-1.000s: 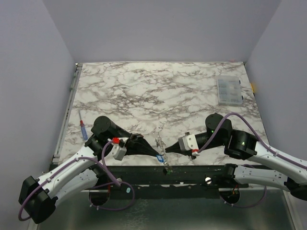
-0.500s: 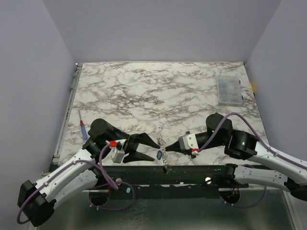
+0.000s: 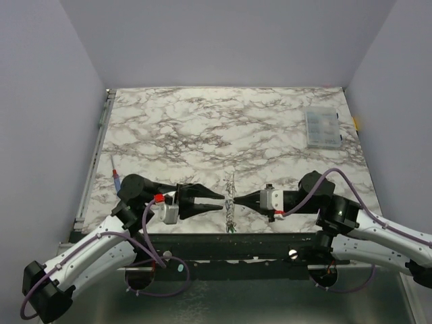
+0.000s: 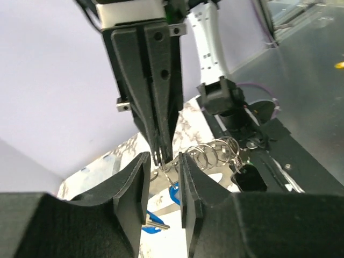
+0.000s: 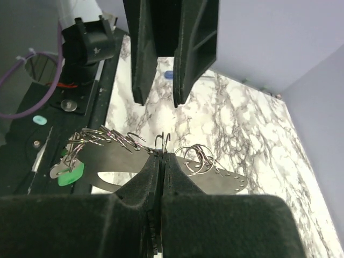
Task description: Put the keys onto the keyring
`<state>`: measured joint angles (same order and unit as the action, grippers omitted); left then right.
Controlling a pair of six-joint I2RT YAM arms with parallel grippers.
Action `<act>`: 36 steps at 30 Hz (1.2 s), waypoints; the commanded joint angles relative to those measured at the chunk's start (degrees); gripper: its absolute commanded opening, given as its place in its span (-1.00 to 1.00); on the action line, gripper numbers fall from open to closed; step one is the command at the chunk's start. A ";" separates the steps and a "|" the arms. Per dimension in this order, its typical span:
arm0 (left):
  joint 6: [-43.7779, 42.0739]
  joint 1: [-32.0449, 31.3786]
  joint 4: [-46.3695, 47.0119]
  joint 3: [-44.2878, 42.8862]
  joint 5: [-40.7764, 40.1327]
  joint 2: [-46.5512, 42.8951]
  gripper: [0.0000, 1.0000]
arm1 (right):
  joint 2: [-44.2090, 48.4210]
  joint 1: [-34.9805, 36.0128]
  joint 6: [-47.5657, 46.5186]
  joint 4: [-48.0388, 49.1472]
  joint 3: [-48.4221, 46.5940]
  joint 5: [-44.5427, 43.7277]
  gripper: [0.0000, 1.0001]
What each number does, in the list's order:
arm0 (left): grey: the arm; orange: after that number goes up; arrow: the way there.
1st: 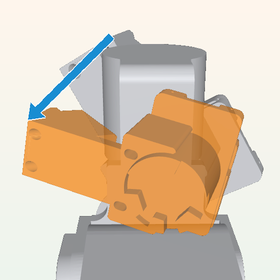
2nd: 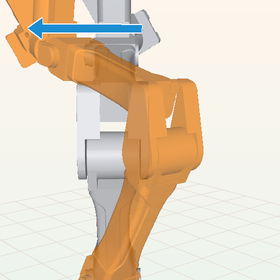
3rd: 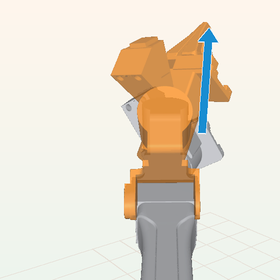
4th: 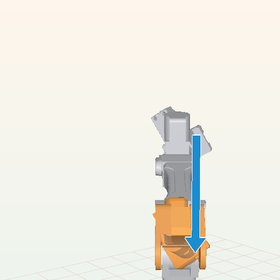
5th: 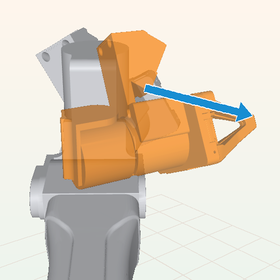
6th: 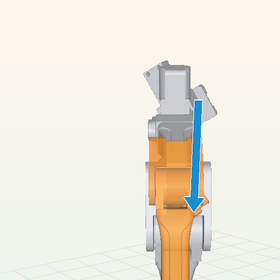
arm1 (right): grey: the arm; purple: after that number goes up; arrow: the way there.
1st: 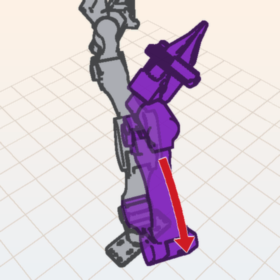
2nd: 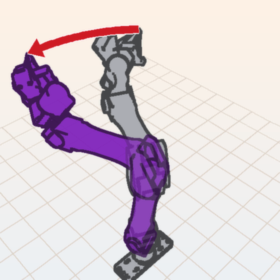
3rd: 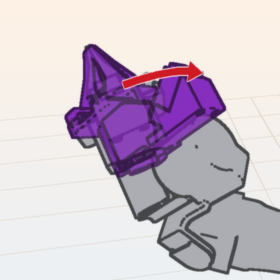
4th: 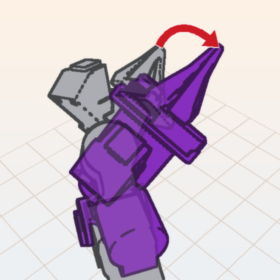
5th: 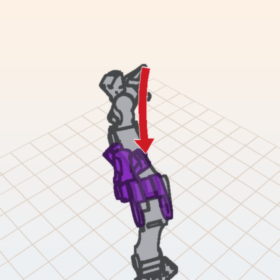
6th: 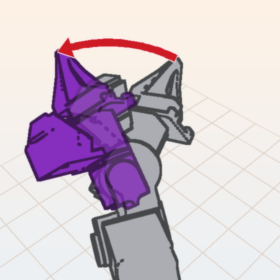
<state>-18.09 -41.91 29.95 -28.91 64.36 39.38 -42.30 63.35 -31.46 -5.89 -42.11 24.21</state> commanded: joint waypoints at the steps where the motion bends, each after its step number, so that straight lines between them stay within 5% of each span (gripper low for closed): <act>1: 6.92 -0.56 0.27 2.15 -12.98 -1.94 -0.46 | 2.33 -0.07 2.98 13.32 3.02 -4.46 -0.99; 3: 6.07 -0.62 0.77 2.95 -13.96 -2.71 -0.51 | 2.65 -0.07 3.24 15.50 4.05 -4.84 -0.99; 6: 8.33 -0.71 3.10 4.95 -16.68 -4.81 -0.30 | 2.74 -0.07 3.32 17.92 5.15 -5.11 -0.99; 9: 9.41 -0.66 4.54 5.81 -18.56 -4.80 -0.49 | 2.84 -0.03 3.79 19.55 5.92 -4.67 -0.99; 21: 13.84 -0.67 12.01 6.82 -18.79 -1.39 -0.37 | 1.73 -0.07 3.84 18.81 5.63 -2.00 -0.99; 36: 15.08 -0.70 14.32 7.07 -16.15 -0.56 -0.48 | 0.47 -0.03 3.54 16.74 4.24 0.19 -0.99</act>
<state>-4.38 -42.39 42.44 -22.33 46.65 38.35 -41.87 63.35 -28.03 10.11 -36.36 22.96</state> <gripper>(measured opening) 0.259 0.016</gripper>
